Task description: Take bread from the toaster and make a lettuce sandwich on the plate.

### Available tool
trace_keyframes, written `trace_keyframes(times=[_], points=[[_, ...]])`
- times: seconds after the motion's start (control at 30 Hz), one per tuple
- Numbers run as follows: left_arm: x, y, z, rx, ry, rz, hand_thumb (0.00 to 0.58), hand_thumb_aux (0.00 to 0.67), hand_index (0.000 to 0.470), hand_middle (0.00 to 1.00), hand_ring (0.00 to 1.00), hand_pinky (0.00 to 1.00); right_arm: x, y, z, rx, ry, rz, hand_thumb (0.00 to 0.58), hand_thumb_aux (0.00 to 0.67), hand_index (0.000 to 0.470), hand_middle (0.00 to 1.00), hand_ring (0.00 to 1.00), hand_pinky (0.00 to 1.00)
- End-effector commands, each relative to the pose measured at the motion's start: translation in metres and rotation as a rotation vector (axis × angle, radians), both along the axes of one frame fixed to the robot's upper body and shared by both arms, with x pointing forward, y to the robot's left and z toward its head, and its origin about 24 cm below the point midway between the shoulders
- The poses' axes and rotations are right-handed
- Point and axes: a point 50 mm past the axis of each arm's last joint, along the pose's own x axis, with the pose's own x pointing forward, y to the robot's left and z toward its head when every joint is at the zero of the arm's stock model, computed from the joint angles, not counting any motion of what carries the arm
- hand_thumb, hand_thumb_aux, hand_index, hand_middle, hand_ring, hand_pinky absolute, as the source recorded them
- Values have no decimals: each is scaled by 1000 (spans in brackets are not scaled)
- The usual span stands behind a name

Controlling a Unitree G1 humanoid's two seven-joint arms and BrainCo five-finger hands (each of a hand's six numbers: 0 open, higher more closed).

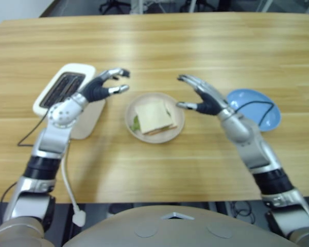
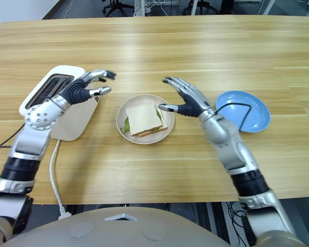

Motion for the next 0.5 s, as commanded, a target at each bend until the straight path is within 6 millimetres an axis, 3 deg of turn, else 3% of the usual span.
trace_keyframes(times=[0.03, 0.17, 0.27, 0.5], points=[[-29, 5, -16, 150, 239, -216, 580, 670, 460, 1000, 1000, 1000, -18, -18, 7, -43, 181, 52, 580, 670, 460, 1000, 1000, 1000], [-64, 14, -60, 388, 564, -347, 580, 670, 460, 1000, 1000, 1000, -46, -21, -11, -157, 406, 168, 580, 670, 460, 1000, 1000, 1000], [-75, 13, -83, 468, 695, -394, 580, 670, 460, 1000, 1000, 1000, -53, -12, -29, -187, 524, 226, 580, 670, 460, 1000, 1000, 1000], [-62, -14, -119, 571, 726, -456, 580, 670, 460, 1000, 1000, 1000, -57, 16, -77, -266, 686, 334, 580, 670, 460, 1000, 1000, 1000]])
